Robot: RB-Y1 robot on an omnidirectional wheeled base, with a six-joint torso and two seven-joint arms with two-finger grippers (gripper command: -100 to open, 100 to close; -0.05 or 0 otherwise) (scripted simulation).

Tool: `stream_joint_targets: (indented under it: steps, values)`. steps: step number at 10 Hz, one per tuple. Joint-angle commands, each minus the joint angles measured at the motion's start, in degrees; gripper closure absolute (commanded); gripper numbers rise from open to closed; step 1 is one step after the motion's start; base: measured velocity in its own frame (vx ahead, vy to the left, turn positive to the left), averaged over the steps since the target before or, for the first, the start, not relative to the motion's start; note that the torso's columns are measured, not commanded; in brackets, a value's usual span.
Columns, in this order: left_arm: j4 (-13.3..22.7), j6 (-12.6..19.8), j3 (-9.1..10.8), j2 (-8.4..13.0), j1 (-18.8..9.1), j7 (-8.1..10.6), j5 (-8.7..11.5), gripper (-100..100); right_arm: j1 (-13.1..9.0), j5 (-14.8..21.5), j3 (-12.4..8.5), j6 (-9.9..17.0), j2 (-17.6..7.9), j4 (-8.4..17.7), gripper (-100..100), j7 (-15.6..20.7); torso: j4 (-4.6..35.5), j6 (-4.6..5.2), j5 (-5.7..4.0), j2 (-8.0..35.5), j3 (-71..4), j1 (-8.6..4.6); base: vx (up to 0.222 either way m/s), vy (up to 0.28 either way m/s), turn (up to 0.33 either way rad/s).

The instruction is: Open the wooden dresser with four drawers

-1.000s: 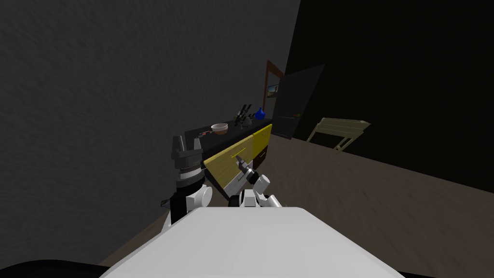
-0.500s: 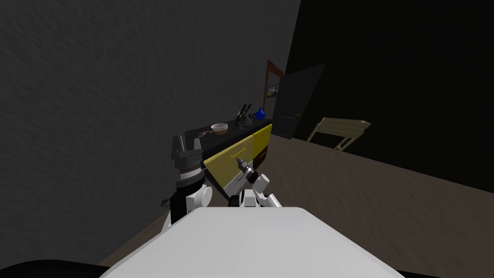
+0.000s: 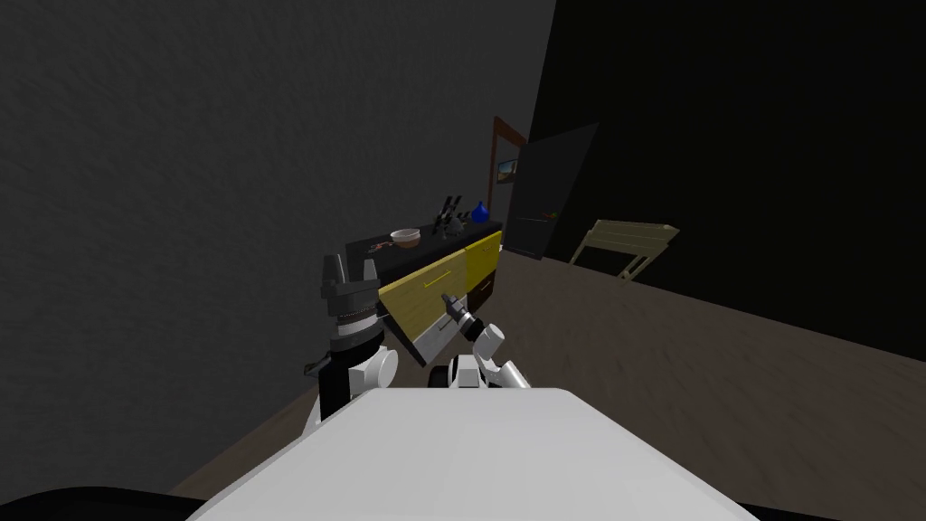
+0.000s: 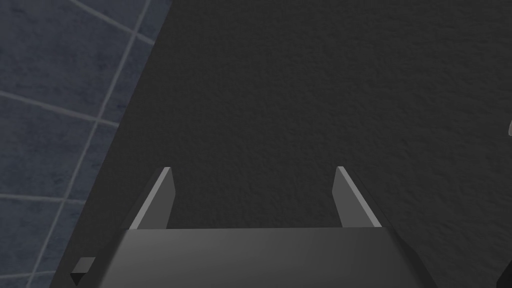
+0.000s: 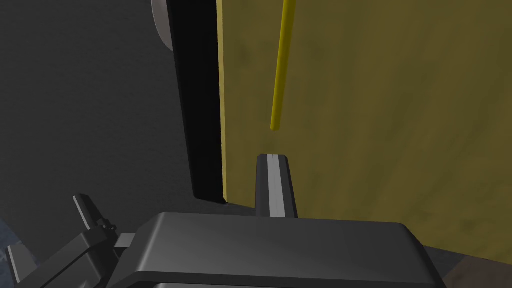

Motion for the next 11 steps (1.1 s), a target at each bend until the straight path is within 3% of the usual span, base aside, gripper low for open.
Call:
stream_joint_targets:
  steps: [1, 8, 11]
  values:
    - [0.0, 0.0, -0.01, 0.0, 0.0, 0.0, 0.0, 0, -0.1, 0.1, 0.0, -0.1, -2.1, 0.0, -100, 0.0, -0.1, -0.01, 0.07, -0.3, -0.1, 0.27, -0.015, -0.012, 0.0]
    - [0.0, 0.0, -0.01, 0.0, 0.0, 0.0, 0.0, 0, -1.2, 3.1, -0.7, -1.4, -10.4, 0.7, -100, 1.1, 0.0, 0.0, 0.0, 0.0, 0.0, -0.01, 0.008, 0.029, -0.003]
    - [0.0, 0.0, -0.02, 0.0, 0.0, 0.0, 0.0, 0, -2.8, 6.2, -1.5, -2.9, -10.8, 1.0, -100, 2.3, 0.0, -0.01, 0.05, 0.0, 0.0, 0.17, 0.025, 0.116, -0.01]
